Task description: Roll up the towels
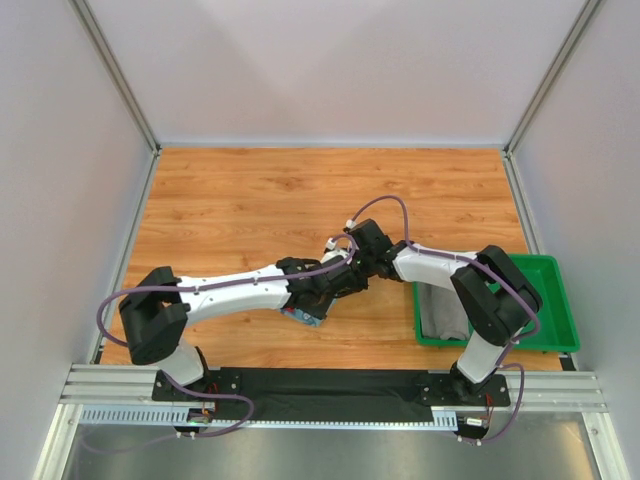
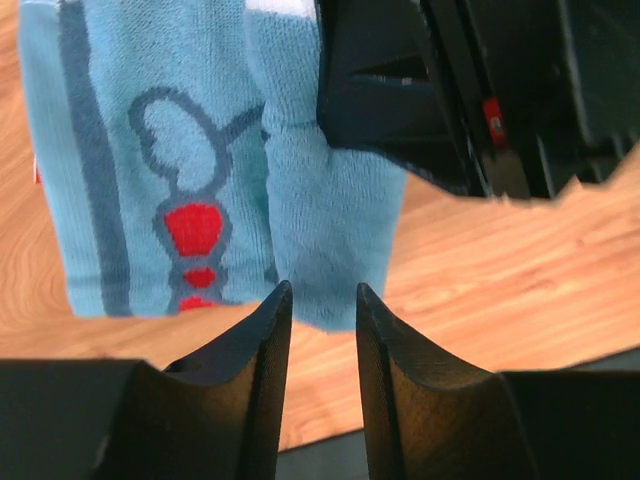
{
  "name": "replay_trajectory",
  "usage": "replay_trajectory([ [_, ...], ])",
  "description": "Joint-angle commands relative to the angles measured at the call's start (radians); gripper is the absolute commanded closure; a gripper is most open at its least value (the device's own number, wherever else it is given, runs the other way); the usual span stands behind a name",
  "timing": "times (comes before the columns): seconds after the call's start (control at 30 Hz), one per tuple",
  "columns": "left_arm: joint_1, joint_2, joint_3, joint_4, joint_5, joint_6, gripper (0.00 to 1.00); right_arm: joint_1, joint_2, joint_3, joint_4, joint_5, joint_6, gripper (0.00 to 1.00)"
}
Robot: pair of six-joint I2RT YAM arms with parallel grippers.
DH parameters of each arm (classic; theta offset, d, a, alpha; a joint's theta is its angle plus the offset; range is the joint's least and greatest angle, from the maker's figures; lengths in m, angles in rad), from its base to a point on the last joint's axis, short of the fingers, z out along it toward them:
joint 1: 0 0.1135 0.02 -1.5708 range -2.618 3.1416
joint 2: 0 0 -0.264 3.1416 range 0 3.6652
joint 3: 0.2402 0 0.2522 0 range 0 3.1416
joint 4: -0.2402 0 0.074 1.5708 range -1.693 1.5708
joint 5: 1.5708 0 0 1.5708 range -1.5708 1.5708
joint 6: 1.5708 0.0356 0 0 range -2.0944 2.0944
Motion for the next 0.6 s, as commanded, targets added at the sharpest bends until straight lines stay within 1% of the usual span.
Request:
replay_trajectory([
  [0.0, -0.018, 0.047, 0.016, 0.070, -0.036, 0.051, 0.61, 0.010, 0.018, 0.019, -0.058, 0.010, -0.033, 0.99],
  [0.03, -0.023, 0.070, 0.016, 0.076, -0.042, 0.051, 0.58, 0.011, 0.019, 0.017, -0.057, 0.006, -0.033, 0.99],
  [0.07, -0.030, 0.078, 0.013, 0.096, -0.041, 0.056, 0.57, 0.013, 0.021, 0.019, -0.057, 0.003, -0.033, 0.99],
  [0.1, -0.030, 0.087, 0.016, 0.099, -0.042, 0.057, 0.52, 0.014, 0.021, 0.020, -0.061, 0.002, -0.037, 0.99],
  [0.23, -0.033, 0.130, 0.027, 0.113, -0.041, 0.057, 0.46, 0.016, 0.025, 0.033, -0.071, -0.001, -0.045, 0.99],
  [0.43, -0.041, 0.153, 0.016, 0.113, -0.033, 0.048, 0.46, 0.016, 0.039, 0.048, -0.088, -0.001, -0.047, 0.99],
  [0.57, -0.076, 0.136, -0.002, 0.111, -0.045, 0.034, 0.48, 0.016, 0.058, 0.065, -0.098, -0.004, -0.045, 0.99],
])
